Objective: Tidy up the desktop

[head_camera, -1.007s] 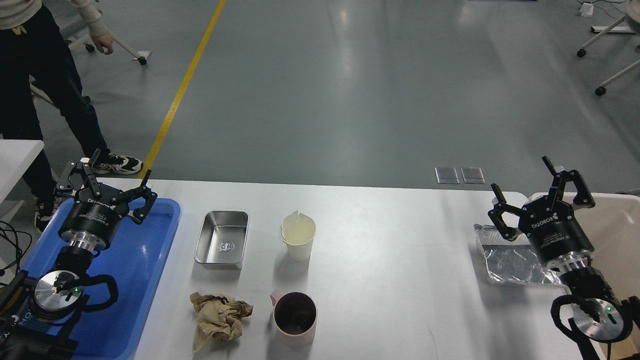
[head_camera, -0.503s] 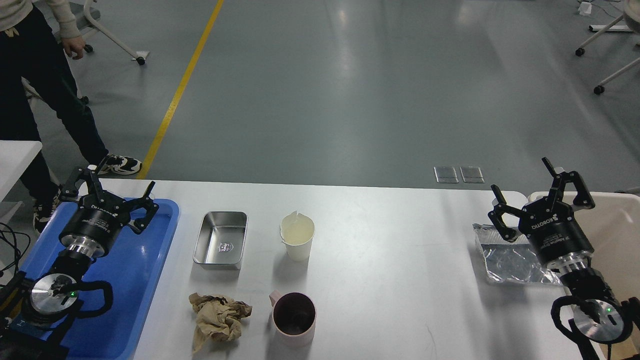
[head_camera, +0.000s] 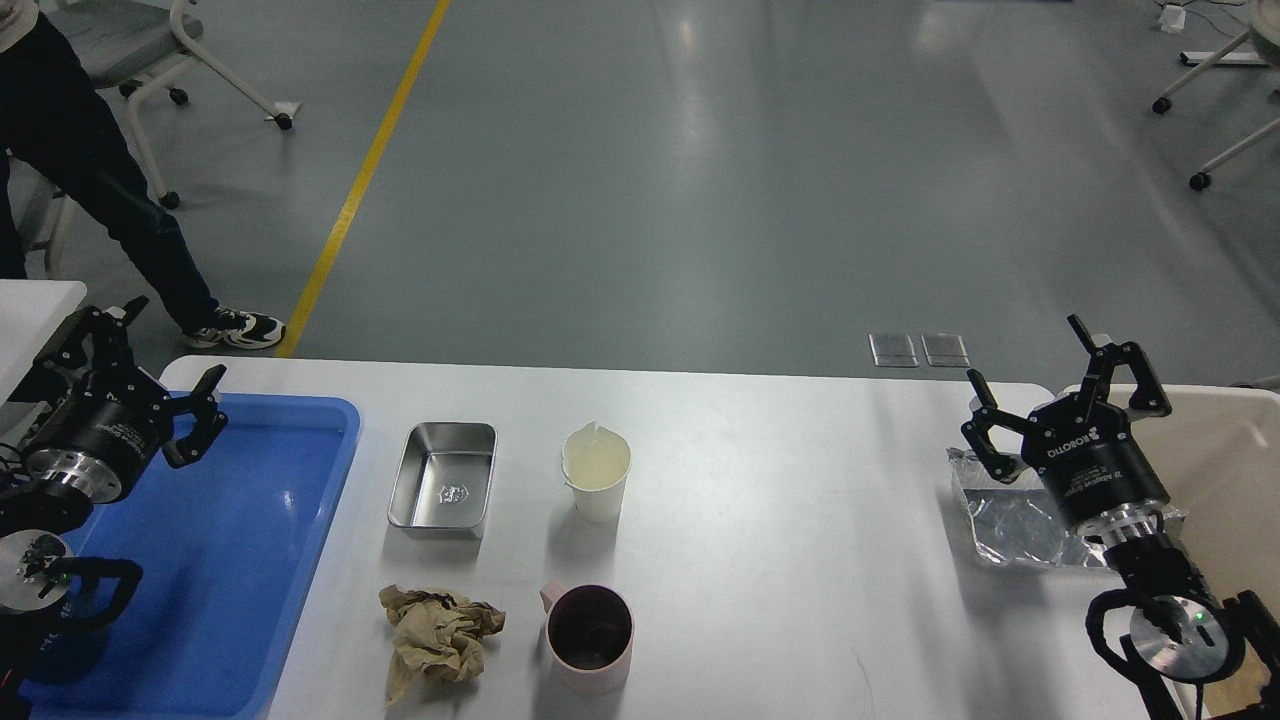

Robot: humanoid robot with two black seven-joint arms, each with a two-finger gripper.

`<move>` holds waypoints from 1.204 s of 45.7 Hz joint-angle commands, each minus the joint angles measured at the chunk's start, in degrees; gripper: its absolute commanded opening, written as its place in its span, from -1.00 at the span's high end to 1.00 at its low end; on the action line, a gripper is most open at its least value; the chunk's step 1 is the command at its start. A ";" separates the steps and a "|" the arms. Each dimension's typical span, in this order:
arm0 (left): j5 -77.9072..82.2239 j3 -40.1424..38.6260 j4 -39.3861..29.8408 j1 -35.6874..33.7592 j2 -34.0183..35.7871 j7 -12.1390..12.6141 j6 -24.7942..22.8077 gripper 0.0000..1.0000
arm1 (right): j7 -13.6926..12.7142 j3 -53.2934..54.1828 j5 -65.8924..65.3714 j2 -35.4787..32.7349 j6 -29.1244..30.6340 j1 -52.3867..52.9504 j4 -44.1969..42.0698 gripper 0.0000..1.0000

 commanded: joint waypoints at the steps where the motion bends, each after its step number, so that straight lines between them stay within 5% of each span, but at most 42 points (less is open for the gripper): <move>1: 1.77 -0.21 -2.47 1.00 0.97 0.02 -0.56 -0.92 | 0.05 -0.21 -0.01 -0.28 0.01 -0.01 0.00 -1.00; 27: 2.03 2.69 -10.73 13.12 23.03 0.02 -0.47 -0.92 | -0.04 -0.30 -0.01 -0.81 0.28 0.25 -1.41 -1.00; 42: 1.95 9.36 -12.58 15.76 44.38 0.02 -0.65 -0.92 | -0.04 -0.38 -1.41 -1.95 0.19 0.16 -1.14 -1.00; 55: 2.38 9.19 -13.37 15.50 47.03 -0.07 -3.81 -0.92 | -0.12 -0.38 -1.50 -2.04 0.19 -0.10 -1.14 -1.00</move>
